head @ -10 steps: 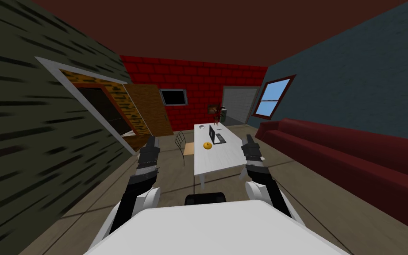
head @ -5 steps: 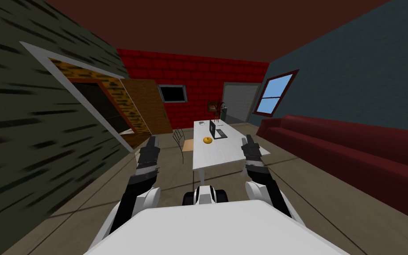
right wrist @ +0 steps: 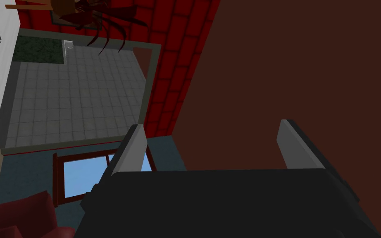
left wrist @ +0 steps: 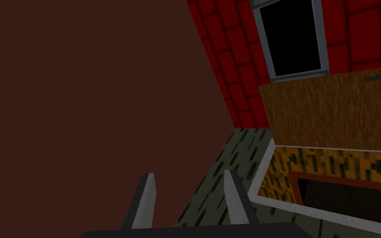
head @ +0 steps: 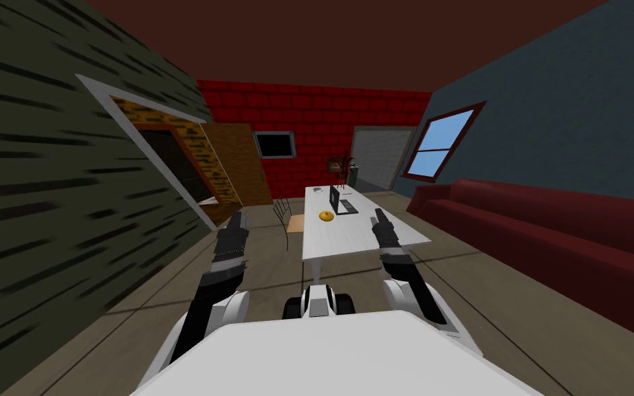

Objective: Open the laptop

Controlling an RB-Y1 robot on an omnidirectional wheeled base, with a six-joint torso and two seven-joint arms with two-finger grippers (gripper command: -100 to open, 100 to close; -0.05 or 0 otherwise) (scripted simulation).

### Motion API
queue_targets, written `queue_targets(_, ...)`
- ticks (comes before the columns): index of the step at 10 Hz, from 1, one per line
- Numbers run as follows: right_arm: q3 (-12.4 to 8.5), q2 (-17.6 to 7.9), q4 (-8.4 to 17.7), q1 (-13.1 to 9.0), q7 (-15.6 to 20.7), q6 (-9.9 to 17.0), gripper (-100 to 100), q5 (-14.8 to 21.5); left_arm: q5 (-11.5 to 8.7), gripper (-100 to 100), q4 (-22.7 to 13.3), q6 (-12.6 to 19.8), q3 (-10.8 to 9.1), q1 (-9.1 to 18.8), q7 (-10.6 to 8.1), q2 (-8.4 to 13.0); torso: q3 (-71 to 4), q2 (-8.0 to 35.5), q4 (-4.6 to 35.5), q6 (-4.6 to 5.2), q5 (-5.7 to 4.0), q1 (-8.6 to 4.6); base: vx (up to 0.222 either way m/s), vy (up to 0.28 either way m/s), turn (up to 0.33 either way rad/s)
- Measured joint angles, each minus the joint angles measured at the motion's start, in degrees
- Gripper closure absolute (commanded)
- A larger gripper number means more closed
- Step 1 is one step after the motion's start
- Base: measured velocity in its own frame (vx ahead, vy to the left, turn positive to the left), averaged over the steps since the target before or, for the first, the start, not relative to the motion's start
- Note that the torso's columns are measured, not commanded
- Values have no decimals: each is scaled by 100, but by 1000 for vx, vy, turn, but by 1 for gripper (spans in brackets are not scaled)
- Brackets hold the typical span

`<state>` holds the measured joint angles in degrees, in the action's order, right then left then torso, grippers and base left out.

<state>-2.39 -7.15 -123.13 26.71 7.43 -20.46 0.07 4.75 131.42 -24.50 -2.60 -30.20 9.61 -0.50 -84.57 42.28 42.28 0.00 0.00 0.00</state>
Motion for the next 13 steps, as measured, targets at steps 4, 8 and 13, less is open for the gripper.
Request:
queue_targets(4,-91,-392,560,-394,359,249,-100,441,0,0,0,0,0,0,0,0,0,1,1,1,0,0,-12,-1,167)
queue_targets(8,-224,-826,1261,-887,806,529,-100,983,0,0,0,0,0,0,0,0,-1,0,0,0,0,0,-16,-2,212)
queue_targets(13,-385,-1380,2130,-1501,1466,975,-100,1775,0,0,0,0,0,0,0,0,-1,0,0,0,0,0,-18,0,210)
